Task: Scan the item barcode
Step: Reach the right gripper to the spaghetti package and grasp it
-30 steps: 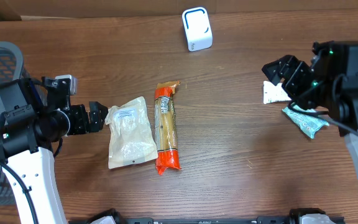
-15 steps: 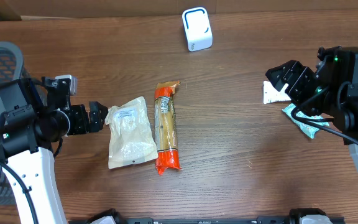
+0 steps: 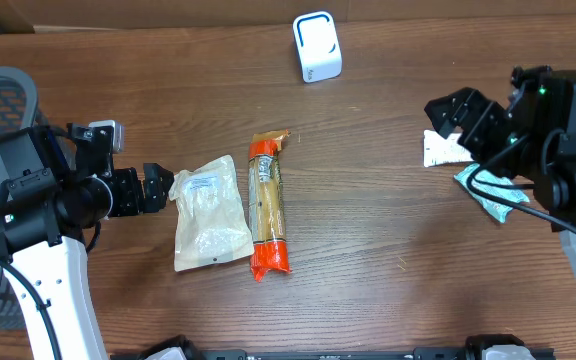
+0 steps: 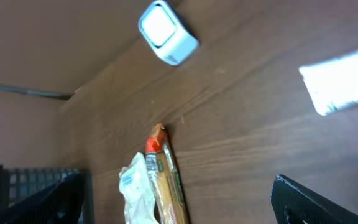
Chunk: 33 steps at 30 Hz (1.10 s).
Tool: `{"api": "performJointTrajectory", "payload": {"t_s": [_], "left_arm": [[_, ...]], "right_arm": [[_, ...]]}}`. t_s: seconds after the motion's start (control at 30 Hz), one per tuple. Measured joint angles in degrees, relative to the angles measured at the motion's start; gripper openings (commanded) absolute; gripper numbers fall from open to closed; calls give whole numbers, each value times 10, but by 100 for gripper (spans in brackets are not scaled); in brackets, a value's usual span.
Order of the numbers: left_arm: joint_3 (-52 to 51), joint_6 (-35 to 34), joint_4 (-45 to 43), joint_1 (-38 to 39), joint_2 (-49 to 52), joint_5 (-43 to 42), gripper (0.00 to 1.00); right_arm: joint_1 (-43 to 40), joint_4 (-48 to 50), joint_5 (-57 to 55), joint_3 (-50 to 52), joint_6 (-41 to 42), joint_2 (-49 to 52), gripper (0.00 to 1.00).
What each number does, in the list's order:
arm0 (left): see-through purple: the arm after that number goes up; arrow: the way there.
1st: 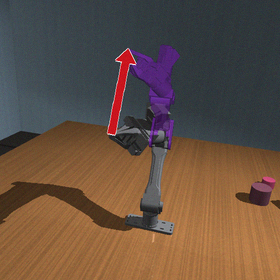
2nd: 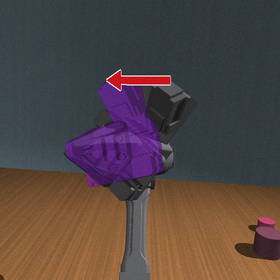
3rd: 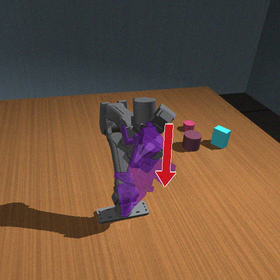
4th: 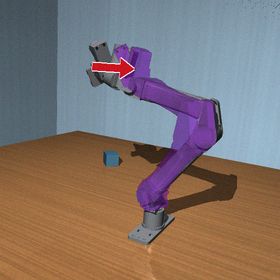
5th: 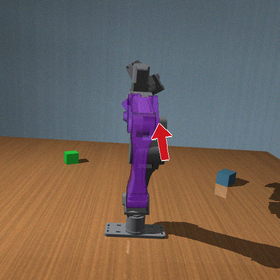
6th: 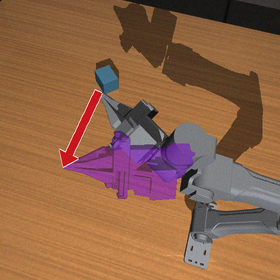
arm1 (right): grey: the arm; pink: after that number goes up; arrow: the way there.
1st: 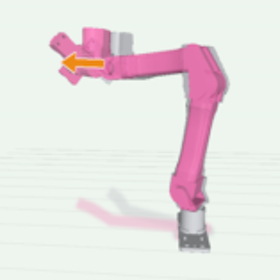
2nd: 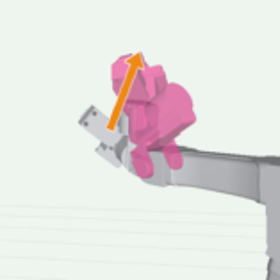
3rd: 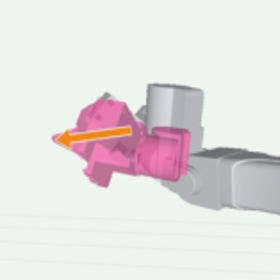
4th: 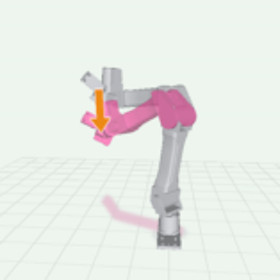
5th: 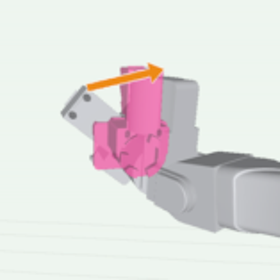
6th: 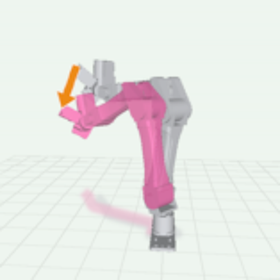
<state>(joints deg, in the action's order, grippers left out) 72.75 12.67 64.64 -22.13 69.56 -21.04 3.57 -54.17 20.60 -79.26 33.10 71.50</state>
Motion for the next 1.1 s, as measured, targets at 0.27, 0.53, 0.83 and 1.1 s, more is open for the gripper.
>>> {"api": "performJointTrajectory", "payload": {"t_s": [0.27,0.53,0.83,1.1], "left_arm": [[0,0,0,0,0,0,99],[0,0,0,0,0,0,99],[0,0,0,0,0,0,100],[0,0,0,0,0,0,99]], "right_arm": [[87,40,17,-31,-53,99,96],[179,85,48,-59,-88,238,100],[254,54,89,-59,-124,389,100],[320,94,96,-57,-123,435,100]]}}
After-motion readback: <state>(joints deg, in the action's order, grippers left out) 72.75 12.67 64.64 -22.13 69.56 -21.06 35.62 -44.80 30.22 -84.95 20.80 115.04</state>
